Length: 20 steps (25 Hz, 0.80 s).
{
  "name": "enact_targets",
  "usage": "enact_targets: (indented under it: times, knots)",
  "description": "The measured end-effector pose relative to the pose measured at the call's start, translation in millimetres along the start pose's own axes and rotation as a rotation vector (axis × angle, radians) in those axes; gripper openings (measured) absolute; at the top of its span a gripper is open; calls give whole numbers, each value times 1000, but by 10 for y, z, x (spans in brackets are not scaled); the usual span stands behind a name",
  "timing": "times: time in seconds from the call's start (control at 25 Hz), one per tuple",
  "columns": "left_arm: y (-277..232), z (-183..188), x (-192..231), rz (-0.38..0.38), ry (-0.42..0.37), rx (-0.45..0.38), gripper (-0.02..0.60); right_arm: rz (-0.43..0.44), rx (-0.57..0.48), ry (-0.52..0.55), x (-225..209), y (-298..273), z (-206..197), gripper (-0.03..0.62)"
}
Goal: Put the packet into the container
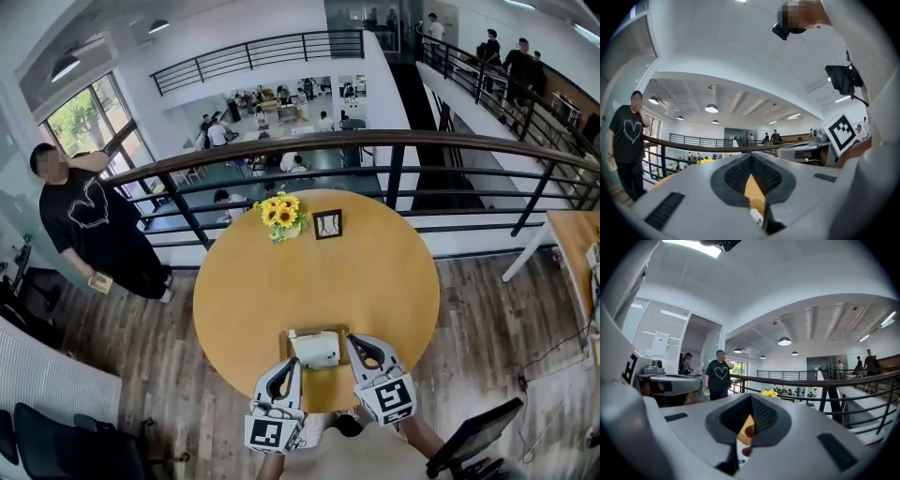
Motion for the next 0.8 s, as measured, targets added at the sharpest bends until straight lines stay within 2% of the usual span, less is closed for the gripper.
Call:
enact_targets:
  times: [0.08, 0.36, 0.56, 0.8]
  knots:
    - [122, -5, -5, -3, -11, 0, 5, -7, -1, 11, 101, 71, -11, 3]
    - [805, -25, -88, 10, 30, -13, 5, -4, -16, 2, 729, 480, -72, 3]
    - [1341, -110, -161, 19, 12, 6, 5, -8, -7, -17, 1214, 858, -197, 3]
    - [1745, -164, -337, -4, 2, 12, 5, -35, 14, 11, 1500, 1296, -276, 3]
Point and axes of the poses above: the fingertips, and each gripper's own axes: y backward along the fingers, x to its left, z out of its top, the point moved 4 cm from there along y, backward along the fingers
